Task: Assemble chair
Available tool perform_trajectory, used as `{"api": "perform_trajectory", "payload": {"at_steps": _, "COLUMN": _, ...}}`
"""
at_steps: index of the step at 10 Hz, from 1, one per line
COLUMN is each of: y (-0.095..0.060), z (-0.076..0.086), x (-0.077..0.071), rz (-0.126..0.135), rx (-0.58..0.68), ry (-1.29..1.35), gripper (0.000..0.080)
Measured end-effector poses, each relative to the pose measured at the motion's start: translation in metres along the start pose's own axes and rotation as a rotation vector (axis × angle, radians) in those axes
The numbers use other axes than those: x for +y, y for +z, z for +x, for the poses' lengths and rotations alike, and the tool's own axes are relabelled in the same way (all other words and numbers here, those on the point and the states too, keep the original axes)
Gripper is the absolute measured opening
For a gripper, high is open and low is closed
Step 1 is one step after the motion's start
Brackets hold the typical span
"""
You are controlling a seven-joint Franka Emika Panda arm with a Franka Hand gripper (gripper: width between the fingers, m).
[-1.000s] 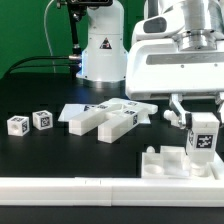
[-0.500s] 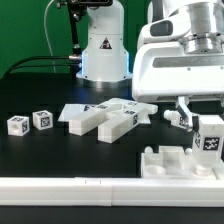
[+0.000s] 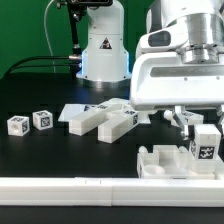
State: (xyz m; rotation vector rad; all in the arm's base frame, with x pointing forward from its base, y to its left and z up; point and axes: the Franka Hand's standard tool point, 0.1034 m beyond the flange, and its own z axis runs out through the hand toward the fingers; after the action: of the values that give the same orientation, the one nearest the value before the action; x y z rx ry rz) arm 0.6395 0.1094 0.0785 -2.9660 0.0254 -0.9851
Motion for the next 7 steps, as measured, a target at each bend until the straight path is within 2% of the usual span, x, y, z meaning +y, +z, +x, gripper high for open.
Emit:
{"api": "perform_trajectory", "payload": {"at_steps": 1, "y": 0.000, "z": 0.000, "x": 0.000, "rz": 0.000, "rx": 0.000, "ry": -0.005, "gripper": 0.0285}}
{"api": "perform_trajectory", "payload": {"at_steps": 2, "y": 0.001, "z": -0.002, "x": 0.000, "rz": 0.000, "rx": -0.019, "ry": -0.006, "gripper": 0.0347}}
{"api": "perform_trajectory", "payload": {"at_steps": 3, "y": 0.001, "z": -0.001, "x": 0.001, "rz": 0.002, "rx": -0.051, "ry": -0.003, "gripper": 0.0347}}
{"api": "perform_trajectory", "payload": {"at_steps": 4, "y": 0.000, "z": 0.009, "x": 0.002, "rz": 0.004, "rx": -0.061, "ry": 0.004, "gripper": 0.0547}}
{"api": "perform_trajectory", "payload": {"at_steps": 5, "y": 0.001, "z": 0.017, "x": 0.002, "rz": 0.008, "rx": -0.082, "ry": 0.009, "gripper": 0.0617}}
{"api": "perform_trajectory", "payload": {"at_steps": 7, "y": 0.003, "z": 0.018, "x": 0.002, "rz": 0.019, "rx": -0.245, "ry": 0.029, "gripper": 0.0643}}
